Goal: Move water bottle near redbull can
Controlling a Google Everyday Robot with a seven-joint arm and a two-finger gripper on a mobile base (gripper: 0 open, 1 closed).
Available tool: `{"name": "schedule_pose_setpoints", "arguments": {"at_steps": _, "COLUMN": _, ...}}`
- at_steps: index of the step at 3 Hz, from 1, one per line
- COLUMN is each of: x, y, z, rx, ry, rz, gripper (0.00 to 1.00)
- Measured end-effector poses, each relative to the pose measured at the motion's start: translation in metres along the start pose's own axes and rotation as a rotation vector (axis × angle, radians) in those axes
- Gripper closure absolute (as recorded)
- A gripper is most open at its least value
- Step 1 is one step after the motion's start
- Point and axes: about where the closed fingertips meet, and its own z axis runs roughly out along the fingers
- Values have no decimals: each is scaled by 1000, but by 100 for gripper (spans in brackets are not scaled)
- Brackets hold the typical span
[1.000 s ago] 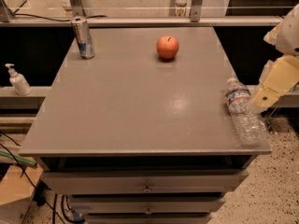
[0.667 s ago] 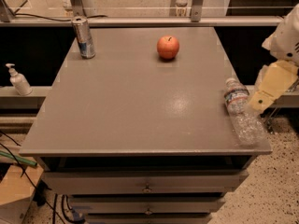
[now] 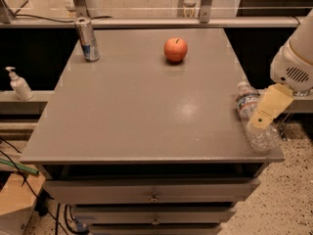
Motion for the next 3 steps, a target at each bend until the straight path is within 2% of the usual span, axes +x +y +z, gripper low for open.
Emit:
{"name": "schedule_pose_setpoints", "arguments": {"at_steps": 2, "x": 21, "y": 2, "z": 50, "rx": -80, "ry": 47, "rz": 121, "gripper": 0}}
{"name": "schedule_pose_setpoints", "arguments": {"at_steps": 3, "x": 28, "y": 4, "z": 69, "rx": -120, "ry": 69, "rz": 167, "gripper": 19}}
